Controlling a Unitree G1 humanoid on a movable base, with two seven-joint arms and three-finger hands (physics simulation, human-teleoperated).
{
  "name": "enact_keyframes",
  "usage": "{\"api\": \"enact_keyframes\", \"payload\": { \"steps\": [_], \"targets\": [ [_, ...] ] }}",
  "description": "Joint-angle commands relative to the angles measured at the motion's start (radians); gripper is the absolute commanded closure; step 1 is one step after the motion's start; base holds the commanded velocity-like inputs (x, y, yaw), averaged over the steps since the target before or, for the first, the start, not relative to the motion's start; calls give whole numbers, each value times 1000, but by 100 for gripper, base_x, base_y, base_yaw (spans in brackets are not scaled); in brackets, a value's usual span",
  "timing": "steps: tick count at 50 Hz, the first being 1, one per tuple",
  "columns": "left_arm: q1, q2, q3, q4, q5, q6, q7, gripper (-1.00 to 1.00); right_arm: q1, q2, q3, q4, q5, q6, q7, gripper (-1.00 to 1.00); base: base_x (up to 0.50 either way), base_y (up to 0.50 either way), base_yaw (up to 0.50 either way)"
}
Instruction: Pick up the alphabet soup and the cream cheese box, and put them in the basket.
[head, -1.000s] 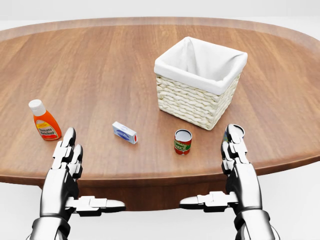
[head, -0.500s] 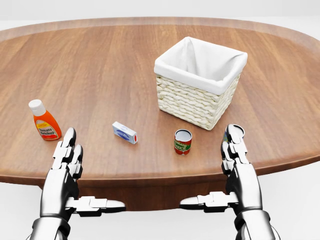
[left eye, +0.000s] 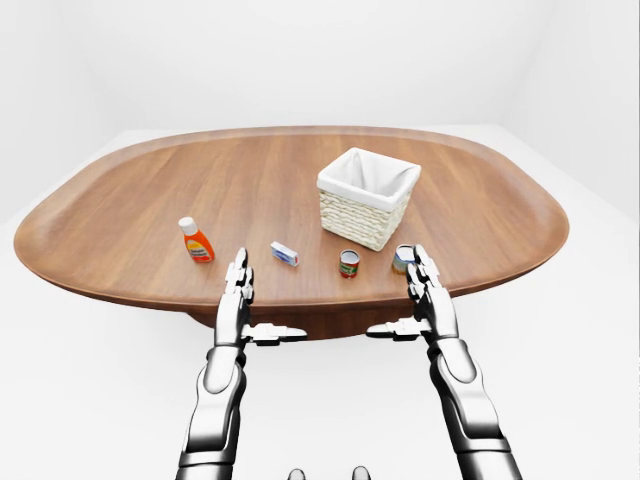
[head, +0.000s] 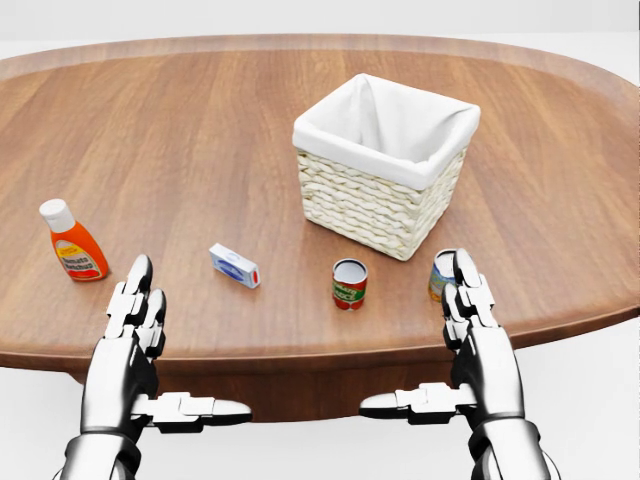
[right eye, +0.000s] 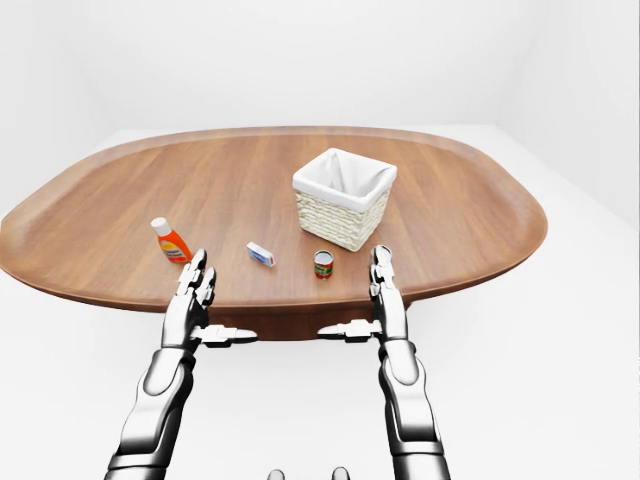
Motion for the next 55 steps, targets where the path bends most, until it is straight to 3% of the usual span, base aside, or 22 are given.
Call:
{"api": "enact_keyframes", "payload": {
  "steps": [1,4,6,12,21,27,39,55],
  "targets": [
    [-2,0,2,1,-3,-2,-1,-100,1,0,1,-6,-1,6,-1,-100,0,-17,0],
    [-5,1,3,15,-3,-13,-2,-100,0,-1,2,0,-4,0,-1,-100,0,-17,0],
    [-1,0,1,1,-3,-3,-1,-100,0,0,2,-3,-3,2,0,-100,0,-17,0],
    [-2,0,1,11,-2,-10,-1,-100,2,0,2,-5,-3,4,0,-100,0,-17,0],
    [5,-1,-1,-11,-1,4,0,-100,4,1,2,-7,-3,4,-1,-100,0,-17,0],
    [1,0,0,3,-1,-6,-1,-100,0,0,1,4,-3,-3,0,-100,0,-17,0],
    [1,-1,0,2,-1,-6,0,-100,6,1,2,-15,-3,10,-2,-100,0,-17,0],
    [1,0,0,4,0,-6,-1,-100,0,0,1,2,-5,-1,-2,-100,0,-16,0]
  ]
}}
